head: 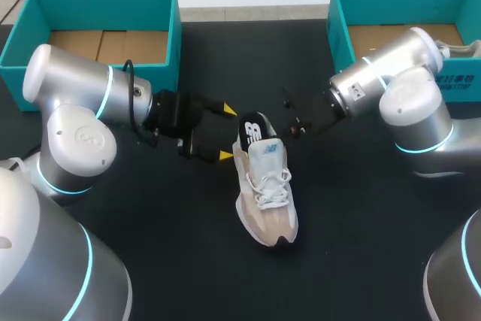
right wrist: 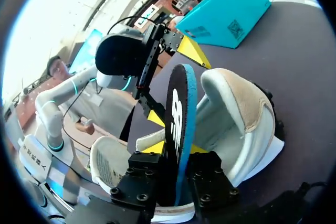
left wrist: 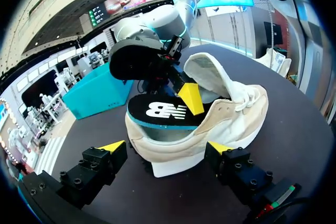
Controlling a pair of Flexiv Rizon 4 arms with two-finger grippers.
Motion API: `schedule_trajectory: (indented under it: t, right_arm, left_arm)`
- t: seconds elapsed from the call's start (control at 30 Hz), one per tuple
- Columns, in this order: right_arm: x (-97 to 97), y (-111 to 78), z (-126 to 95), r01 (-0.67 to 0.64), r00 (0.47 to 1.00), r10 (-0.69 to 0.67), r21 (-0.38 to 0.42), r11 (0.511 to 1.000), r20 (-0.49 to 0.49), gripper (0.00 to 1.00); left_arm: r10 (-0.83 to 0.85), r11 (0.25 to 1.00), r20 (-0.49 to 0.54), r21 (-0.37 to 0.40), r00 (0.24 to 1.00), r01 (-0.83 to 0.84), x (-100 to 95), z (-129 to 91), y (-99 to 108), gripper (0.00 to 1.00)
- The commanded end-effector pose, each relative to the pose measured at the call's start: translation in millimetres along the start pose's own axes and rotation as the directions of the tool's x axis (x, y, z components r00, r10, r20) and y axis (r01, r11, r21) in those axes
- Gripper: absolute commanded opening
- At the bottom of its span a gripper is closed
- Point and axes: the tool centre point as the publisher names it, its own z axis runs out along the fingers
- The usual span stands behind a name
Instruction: Take the shoe out of the shoebox, open the shoe tongue, remove and reinsert the insole, then place the shoe into the shoebox
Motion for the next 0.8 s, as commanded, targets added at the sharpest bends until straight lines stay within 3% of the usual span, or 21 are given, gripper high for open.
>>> schedule_trajectory:
  t: [0.03, 0.17, 0.27, 0.3, 0.33, 0.8]
  right_arm:
    - [1.8, 9.1, -10, 0.021, 1.0, -0.021, -0.002, 1.0, 0.013, 0.42]
    - [-0.3, 19.6, -15, 0.045, 0.999, -0.045, 0.002, 0.999, 0.017, 0.35]
    - [-3.6, 21.6, -16, 0.054, 0.998, -0.054, 0.006, 0.999, 0.011, 0.16]
    - [-4.4, 22.0, -17, 0.054, 0.998, -0.054, 0.012, 0.998, 0.01, 0.03]
    - [-6.3, 20.8, -17, 0.05, 0.999, -0.05, 0.019, 0.999, 0.009, 0.0]
    - [-3.6, -12.7, 6, -0.069, 0.998, 0.069, 0.081, 0.994, -0.004, 0.0]
  left_arm:
    - [0.0, 1.0, -0.001, -0.003, 1.0, 0.0, -0.2, 1, 0, 1.0]
    - [0.0, 1.0, -0.001, -0.003, 1.0, 0.0, -0.2, 1, 0, 1.0]
    - [0.0, 1.0, -0.001, -0.003, 1.0, 0.0, -0.2, 1, 0, 1.0]
    - [0.0, 1.0, -0.001, -0.003, 1.0, 0.0, -0.2, 1, 0, 1.0]
    - [0.0, 1.0, -0.001, -0.003, 1.0, 0.0, -0.2, 1, 0, 1.0]
    - [0.0, 1.0, -0.001, -0.003, 1.0, 0.0, -0.2, 1, 0, 1.0]
